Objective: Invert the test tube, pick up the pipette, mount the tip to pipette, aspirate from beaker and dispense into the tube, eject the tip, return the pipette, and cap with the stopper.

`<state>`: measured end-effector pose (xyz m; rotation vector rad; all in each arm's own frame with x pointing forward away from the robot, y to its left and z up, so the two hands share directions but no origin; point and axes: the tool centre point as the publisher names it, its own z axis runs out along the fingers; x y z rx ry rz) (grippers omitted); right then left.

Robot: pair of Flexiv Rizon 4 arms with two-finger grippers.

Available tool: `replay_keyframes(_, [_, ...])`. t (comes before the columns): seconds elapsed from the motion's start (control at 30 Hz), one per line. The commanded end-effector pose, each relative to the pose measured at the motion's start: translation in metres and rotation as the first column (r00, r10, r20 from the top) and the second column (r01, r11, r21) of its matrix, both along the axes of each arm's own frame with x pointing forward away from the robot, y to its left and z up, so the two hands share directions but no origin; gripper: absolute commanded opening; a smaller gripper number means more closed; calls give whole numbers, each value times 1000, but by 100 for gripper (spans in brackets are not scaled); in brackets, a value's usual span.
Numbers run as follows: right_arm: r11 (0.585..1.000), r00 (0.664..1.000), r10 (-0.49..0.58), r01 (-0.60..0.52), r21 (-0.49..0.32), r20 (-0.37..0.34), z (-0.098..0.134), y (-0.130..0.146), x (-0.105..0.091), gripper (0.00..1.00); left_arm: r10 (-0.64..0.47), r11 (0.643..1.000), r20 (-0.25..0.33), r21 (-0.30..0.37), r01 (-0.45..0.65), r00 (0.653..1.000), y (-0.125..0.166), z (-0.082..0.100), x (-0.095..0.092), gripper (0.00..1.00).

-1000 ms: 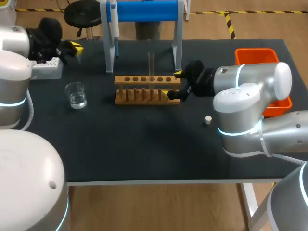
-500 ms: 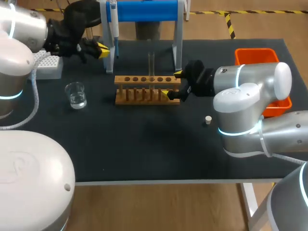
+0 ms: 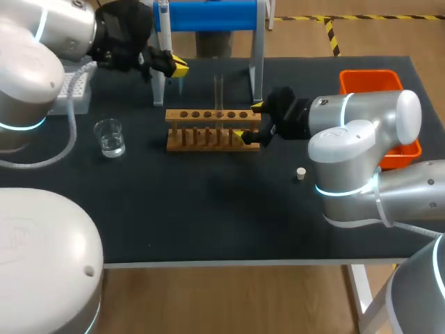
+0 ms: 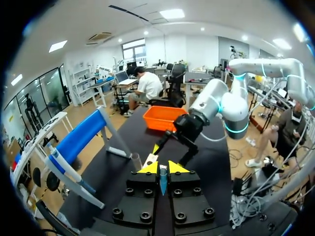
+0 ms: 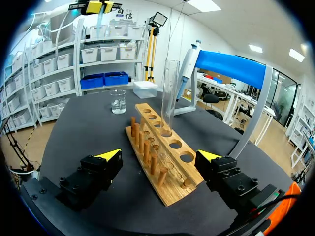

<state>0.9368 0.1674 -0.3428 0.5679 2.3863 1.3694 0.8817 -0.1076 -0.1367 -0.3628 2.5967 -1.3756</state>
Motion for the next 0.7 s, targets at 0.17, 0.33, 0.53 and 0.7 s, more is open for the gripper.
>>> replay_keyframes(0.17, [1000,1000,-1,1,-1,-1,0,0,0,100,-31,998,-19,-57,30,999,-20,-3,-1,0])
replay_keyframes(0.33, [1000,1000,-1,1,-1,-1,0,0,0,100,-60,994,-49,-98,55,997,-28,-3,-2,0])
replay_keyframes(0.53, [1000,1000,-1,1,-1,-1,0,0,0,100,-99,992,-69,-87,93,993,-37,-3,-3,0])
replay_keyframes(0.7, [1000,1000,-1,1,-1,-1,0,0,0,100,-63,994,-48,-89,58,997,-38,-2,-1,0])
